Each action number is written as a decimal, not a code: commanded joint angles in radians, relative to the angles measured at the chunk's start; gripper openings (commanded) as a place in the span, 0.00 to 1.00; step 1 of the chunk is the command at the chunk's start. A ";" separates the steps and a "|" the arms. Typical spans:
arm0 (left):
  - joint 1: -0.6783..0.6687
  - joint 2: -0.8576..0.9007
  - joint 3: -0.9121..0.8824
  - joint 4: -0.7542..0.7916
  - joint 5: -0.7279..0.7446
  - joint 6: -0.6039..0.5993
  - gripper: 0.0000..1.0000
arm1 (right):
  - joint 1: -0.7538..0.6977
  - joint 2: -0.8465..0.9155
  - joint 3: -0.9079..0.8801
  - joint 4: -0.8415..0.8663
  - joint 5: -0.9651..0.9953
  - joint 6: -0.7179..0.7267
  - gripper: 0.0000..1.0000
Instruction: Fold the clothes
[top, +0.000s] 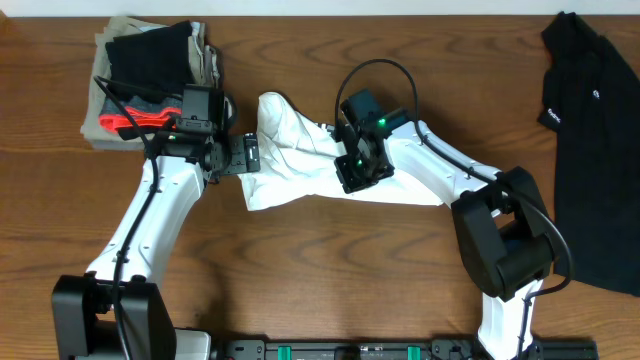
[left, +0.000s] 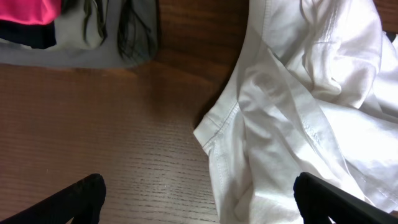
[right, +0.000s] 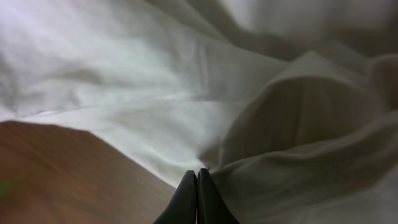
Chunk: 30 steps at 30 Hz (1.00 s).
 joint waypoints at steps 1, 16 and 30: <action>0.006 0.012 0.009 0.003 -0.013 0.007 0.98 | 0.000 -0.008 0.051 -0.006 -0.071 -0.056 0.01; 0.006 0.012 0.009 0.001 -0.013 0.006 0.98 | -0.155 -0.087 0.142 -0.249 0.060 0.031 0.01; 0.006 0.012 0.009 0.002 -0.012 0.006 0.98 | -0.194 -0.083 -0.151 0.023 0.134 0.032 0.01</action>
